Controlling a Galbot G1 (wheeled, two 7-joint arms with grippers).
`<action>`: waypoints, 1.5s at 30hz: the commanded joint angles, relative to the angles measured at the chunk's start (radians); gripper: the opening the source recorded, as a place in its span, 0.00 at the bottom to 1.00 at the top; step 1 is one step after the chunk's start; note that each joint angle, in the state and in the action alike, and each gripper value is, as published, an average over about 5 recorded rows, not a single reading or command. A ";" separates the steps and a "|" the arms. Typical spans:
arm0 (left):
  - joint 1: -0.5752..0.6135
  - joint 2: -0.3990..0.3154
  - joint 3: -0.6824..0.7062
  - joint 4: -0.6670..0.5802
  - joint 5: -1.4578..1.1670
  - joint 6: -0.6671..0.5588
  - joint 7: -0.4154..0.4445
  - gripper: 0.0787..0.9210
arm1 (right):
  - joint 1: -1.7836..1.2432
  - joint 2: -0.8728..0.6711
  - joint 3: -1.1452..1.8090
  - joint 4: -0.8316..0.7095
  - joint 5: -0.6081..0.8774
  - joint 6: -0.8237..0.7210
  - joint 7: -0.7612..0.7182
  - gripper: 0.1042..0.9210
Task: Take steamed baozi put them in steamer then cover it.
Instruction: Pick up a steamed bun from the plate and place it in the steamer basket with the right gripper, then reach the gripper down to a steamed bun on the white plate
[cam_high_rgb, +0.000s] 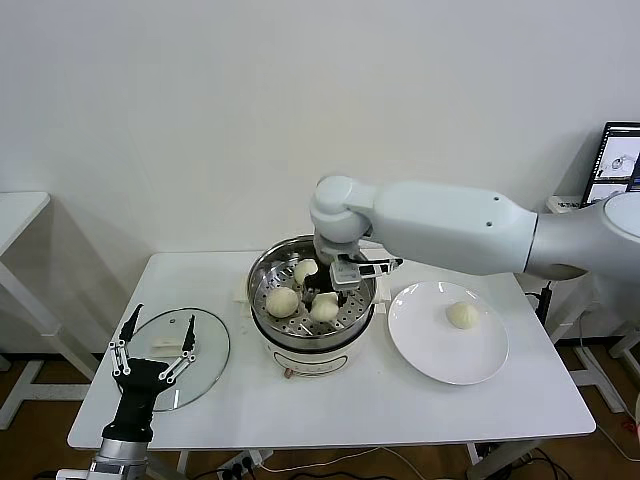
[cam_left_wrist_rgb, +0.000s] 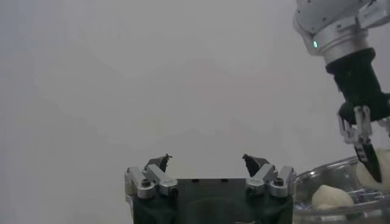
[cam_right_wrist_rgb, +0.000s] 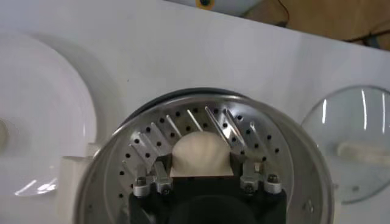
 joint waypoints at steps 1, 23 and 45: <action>0.000 -0.001 -0.002 0.006 0.000 -0.004 -0.001 0.88 | -0.060 0.031 0.013 0.000 -0.111 0.069 0.021 0.69; -0.005 0.000 -0.004 0.024 -0.001 -0.006 -0.002 0.88 | -0.006 -0.082 0.098 0.033 0.011 -0.013 -0.034 0.88; -0.006 0.004 0.000 0.017 0.006 -0.001 0.000 0.88 | -0.164 -0.463 0.269 -0.708 0.412 -0.653 -0.172 0.88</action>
